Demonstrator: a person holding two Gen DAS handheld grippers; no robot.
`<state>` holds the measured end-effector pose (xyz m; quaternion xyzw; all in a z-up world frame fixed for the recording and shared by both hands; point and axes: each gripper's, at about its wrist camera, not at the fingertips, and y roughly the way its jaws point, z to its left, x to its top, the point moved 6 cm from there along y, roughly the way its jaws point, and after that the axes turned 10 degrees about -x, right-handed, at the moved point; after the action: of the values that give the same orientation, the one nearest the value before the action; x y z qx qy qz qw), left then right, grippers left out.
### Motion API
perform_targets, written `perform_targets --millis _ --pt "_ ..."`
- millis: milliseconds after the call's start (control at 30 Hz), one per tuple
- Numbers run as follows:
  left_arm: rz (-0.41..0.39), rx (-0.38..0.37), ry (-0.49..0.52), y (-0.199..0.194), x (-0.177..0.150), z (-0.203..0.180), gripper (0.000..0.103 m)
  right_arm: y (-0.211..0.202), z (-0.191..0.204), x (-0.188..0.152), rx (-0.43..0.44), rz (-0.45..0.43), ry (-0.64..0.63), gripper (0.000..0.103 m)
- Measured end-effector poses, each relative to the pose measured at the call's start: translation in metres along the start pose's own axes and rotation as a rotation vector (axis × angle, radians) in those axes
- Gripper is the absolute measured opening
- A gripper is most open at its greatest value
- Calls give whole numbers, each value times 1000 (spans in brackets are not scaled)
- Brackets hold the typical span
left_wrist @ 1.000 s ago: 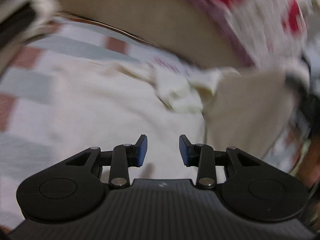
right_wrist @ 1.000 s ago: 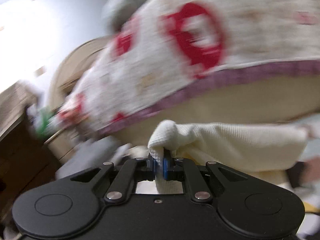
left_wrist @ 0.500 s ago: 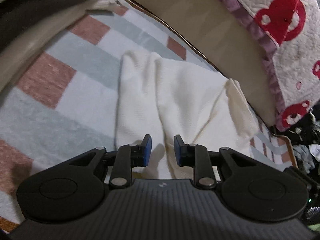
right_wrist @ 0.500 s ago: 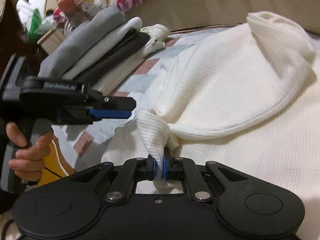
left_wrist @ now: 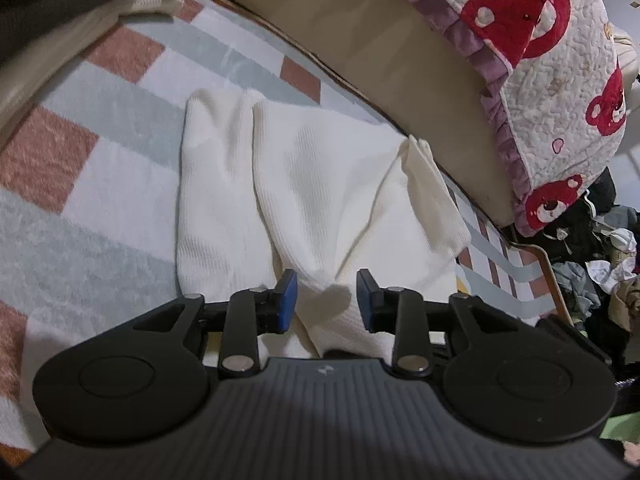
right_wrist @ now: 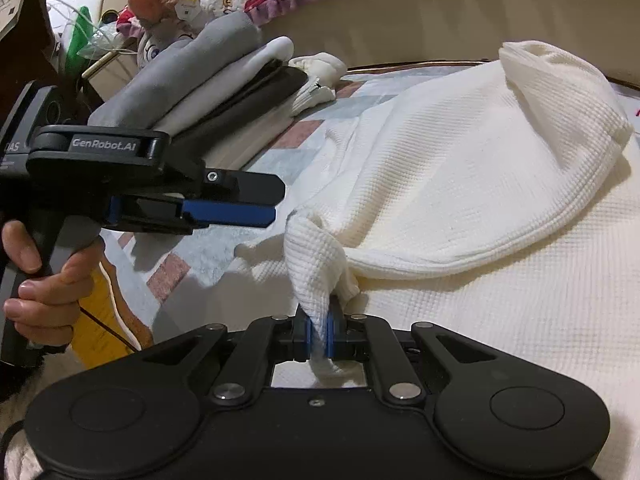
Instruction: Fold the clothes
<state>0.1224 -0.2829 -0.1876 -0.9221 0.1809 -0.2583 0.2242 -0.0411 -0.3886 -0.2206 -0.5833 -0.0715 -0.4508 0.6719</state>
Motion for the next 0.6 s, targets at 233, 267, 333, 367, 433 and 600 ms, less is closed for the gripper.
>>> perform_targets --millis 233,267,333,367,433,600 --pt "61 -6 26 10 -11 -5 40 2 -3 -4 3 5 20 10" --pt "72 -4 27 13 -13 -4 40 3 -3 -5 0 7 20 10" --pt "89 -4 27 18 -17 -2 40 5 0 -5 -18 12 -2 10" --pt "95 -5 24 20 -19 -1 40 7 2 -6 -30 15 -17 10" --pt "95 -9 16 21 -22 1 41 9 9 -4 -62 13 -64 10" --pt "72 -40 11 21 -27 3 42 9 15 -6 -130 -8 -47 10"
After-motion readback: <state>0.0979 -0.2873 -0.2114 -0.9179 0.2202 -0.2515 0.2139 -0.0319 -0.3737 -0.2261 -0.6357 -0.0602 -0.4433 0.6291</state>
